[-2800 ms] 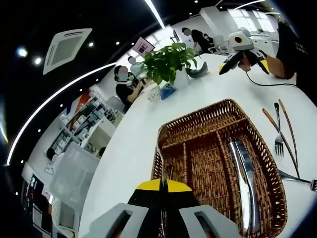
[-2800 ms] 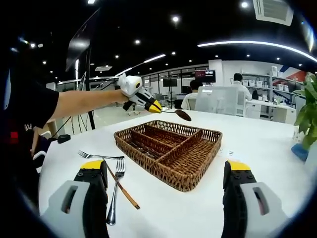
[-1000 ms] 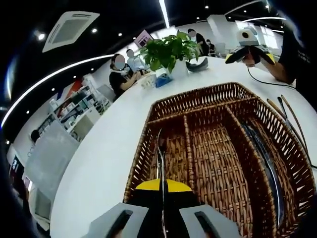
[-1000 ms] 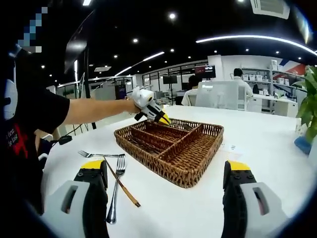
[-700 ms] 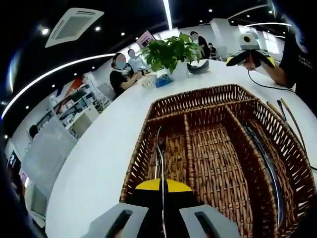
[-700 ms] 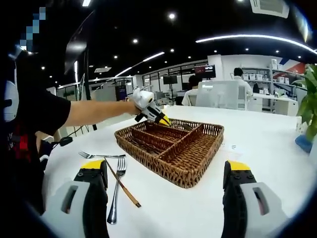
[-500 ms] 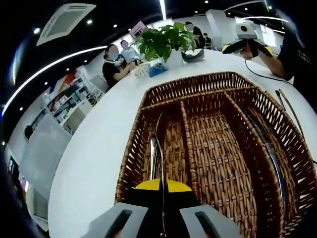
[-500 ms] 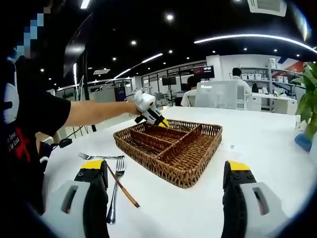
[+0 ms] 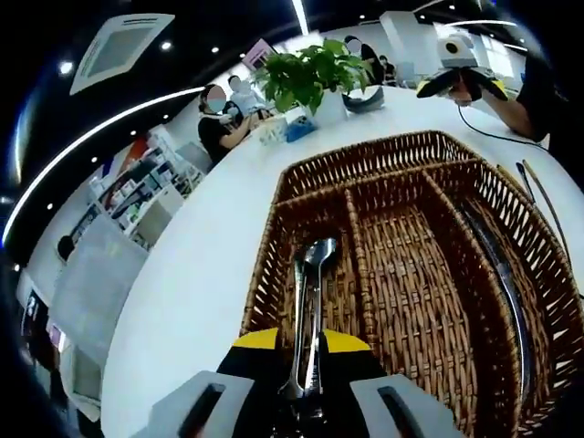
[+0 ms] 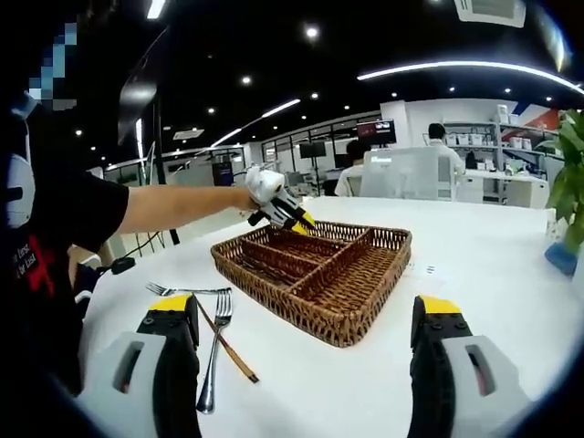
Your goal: Arrange the knives, forks, and spoons in their matching storage slots by inserting each utensil handle-first until every utensil is classified and aligned in the correct compartment
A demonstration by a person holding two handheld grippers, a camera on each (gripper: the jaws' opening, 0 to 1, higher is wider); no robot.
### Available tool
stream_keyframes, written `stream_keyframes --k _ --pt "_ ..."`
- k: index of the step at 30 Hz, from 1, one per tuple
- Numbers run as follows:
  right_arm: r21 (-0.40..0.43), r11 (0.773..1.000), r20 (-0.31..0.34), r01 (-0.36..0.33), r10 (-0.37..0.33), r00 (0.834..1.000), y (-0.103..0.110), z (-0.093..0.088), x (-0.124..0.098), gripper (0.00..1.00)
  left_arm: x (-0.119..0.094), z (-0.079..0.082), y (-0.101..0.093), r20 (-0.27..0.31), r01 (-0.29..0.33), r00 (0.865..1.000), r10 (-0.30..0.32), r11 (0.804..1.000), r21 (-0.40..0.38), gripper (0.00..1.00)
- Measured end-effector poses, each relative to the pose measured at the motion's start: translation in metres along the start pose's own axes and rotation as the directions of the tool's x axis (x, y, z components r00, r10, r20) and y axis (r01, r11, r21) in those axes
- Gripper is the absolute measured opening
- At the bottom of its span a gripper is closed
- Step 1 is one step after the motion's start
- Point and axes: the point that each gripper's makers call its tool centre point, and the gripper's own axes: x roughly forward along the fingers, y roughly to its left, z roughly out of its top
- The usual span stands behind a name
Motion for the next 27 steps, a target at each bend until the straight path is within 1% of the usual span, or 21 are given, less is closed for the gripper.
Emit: stream_keyframes --k 1,2,3,4,5,6,7,8,9,10,12,14,16,19,20,21,23,24,27 --pt "-0.003 1.000 -0.003 0.001 -0.001 1.000 0.000 -0.001 0.000 0.99 -0.003 0.004 0.002 0.023 -0.009 1.000 0.009 1.000 -0.019 0.23" --pt "-0.006 1.000 -0.004 0.000 0.000 1.000 0.000 -0.001 0.001 0.99 -0.008 0.008 0.005 0.057 -0.017 0.998 0.021 0.998 -0.060 0.26" --pt "-0.007 1.000 -0.003 0.000 0.000 1.000 0.000 -0.001 0.001 0.99 -0.012 0.012 0.007 0.081 -0.021 0.996 0.029 0.995 -0.097 0.31" --pt "-0.005 1.000 -0.001 -0.002 0.002 1.000 0.001 0.000 0.001 0.99 -0.017 0.018 0.009 0.132 -0.010 0.991 0.034 0.984 -0.180 0.37" --pt "-0.005 1.000 0.001 -0.004 0.004 1.000 0.001 0.000 0.001 0.99 -0.021 0.020 0.010 0.157 0.008 0.987 0.033 0.968 -0.251 0.45" --pt "-0.006 1.000 0.004 -0.007 0.007 1.000 0.002 0.000 0.001 0.99 -0.026 0.021 0.017 0.171 -0.019 0.983 0.074 0.952 -0.304 0.57" --pt "-0.006 1.000 0.005 -0.008 0.008 1.000 0.002 0.001 0.001 0.99 -0.031 0.021 0.023 0.175 -0.053 0.978 0.114 0.946 -0.320 0.66" --pt "-0.006 1.000 0.005 -0.008 0.008 1.000 0.002 0.001 0.001 0.99 -0.035 0.023 0.027 0.191 -0.068 0.972 0.138 0.940 -0.335 0.75" --pt "-0.005 1.000 0.008 -0.006 0.006 1.000 0.002 0.001 0.001 0.99 -0.042 0.028 0.029 0.231 -0.074 0.958 0.170 0.925 -0.374 0.83" --pt "-0.006 1.000 0.010 -0.007 0.007 1.000 0.002 0.001 0.001 0.99 -0.047 0.030 0.030 0.248 -0.080 0.950 0.188 0.917 -0.390 0.89" --pt "-0.003 1.000 0.012 -0.006 0.006 1.000 0.001 0.001 0.001 0.99 -0.055 0.030 0.033 0.259 -0.124 0.936 0.237 0.914 -0.386 1.00" --pt "-0.003 1.000 0.015 -0.013 0.013 1.000 0.001 0.001 0.001 0.99 -0.065 0.024 0.029 0.233 -0.151 0.938 0.257 0.906 -0.395 1.00" --pt "-0.004 1.000 0.021 -0.016 0.016 1.000 0.001 0.002 0.001 0.99 -0.070 0.020 0.026 0.222 -0.161 0.938 0.265 0.903 -0.398 1.00" --pt "-0.019 1.000 0.015 -0.010 0.011 1.000 0.001 0.000 0.003 1.00 -0.082 0.015 0.015 0.214 -0.186 0.933 0.290 0.896 -0.404 1.00" --pt "-0.019 1.000 0.014 -0.012 0.012 1.000 0.001 0.000 0.004 1.00 -0.085 0.015 0.012 0.218 -0.189 0.929 0.298 0.890 -0.414 1.00" --pt "-0.017 1.000 0.011 -0.014 0.014 1.000 0.001 -0.001 0.004 1.00 -0.088 0.013 0.007 0.210 -0.195 0.929 0.304 0.886 -0.420 1.00" --pt "-0.022 1.000 0.004 -0.016 0.016 1.000 0.002 -0.003 0.006 1.00 -0.092 0.010 -0.002 0.197 -0.211 0.930 0.311 0.888 -0.409 1.00" --pt "-0.028 0.999 0.005 -0.015 0.015 1.000 0.003 -0.003 0.007 1.00 -0.094 0.009 -0.010 0.191 -0.215 0.931 0.310 0.891 -0.401 1.00" --pt "-0.041 0.999 0.005 -0.014 0.014 1.000 0.005 -0.003 0.008 1.00 -0.103 0.010 -0.030 0.190 -0.211 0.932 0.307 0.890 -0.404 1.00"
